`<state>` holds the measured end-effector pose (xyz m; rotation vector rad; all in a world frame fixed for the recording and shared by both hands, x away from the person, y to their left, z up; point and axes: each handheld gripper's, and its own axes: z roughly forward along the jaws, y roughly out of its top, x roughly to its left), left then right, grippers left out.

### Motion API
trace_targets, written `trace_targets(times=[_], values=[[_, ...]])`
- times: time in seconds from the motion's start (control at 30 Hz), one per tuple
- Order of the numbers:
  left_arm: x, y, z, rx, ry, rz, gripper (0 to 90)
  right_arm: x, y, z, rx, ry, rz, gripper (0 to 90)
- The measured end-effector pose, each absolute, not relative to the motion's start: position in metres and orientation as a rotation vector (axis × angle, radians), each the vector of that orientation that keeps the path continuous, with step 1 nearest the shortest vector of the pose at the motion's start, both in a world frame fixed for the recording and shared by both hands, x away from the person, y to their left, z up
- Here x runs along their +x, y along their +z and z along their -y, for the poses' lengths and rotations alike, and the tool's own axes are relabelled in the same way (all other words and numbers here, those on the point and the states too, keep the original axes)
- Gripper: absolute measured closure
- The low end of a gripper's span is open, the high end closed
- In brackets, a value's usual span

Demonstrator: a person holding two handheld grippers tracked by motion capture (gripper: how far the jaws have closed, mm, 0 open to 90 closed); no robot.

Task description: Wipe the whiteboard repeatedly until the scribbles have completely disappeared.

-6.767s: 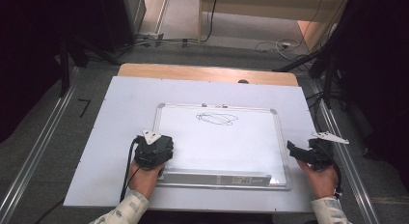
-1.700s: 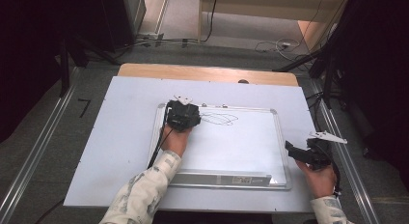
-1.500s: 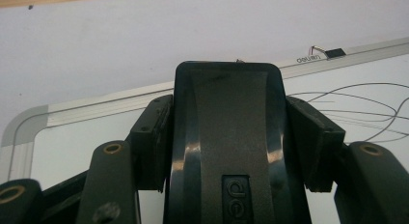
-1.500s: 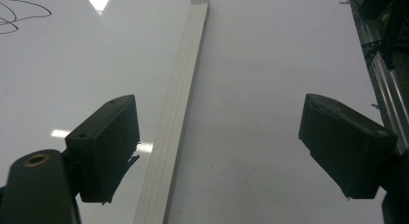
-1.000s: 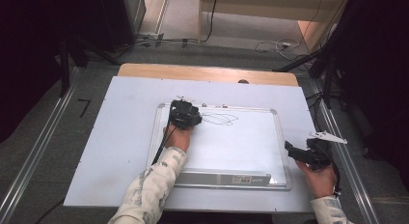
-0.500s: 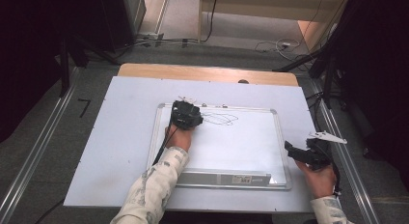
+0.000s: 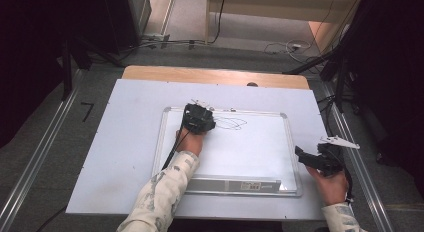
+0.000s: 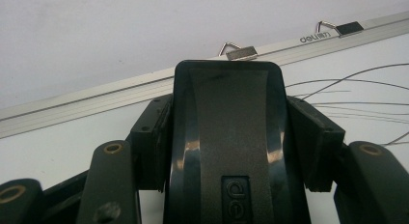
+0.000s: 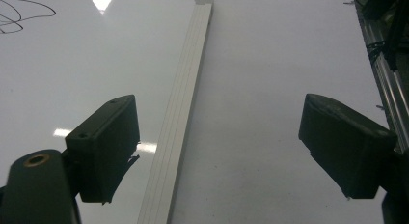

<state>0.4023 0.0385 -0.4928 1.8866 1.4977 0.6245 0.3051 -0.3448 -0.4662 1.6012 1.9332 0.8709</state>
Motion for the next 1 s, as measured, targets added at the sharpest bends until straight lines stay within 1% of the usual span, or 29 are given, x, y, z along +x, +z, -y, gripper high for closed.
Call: trace_targets(times=[1.0], values=[[0.406,-0.492,0.001,1.949,0.603,-1.423,41.1,0.305,-0.466,0.345,1.6,0.872,-1.935,12.9]])
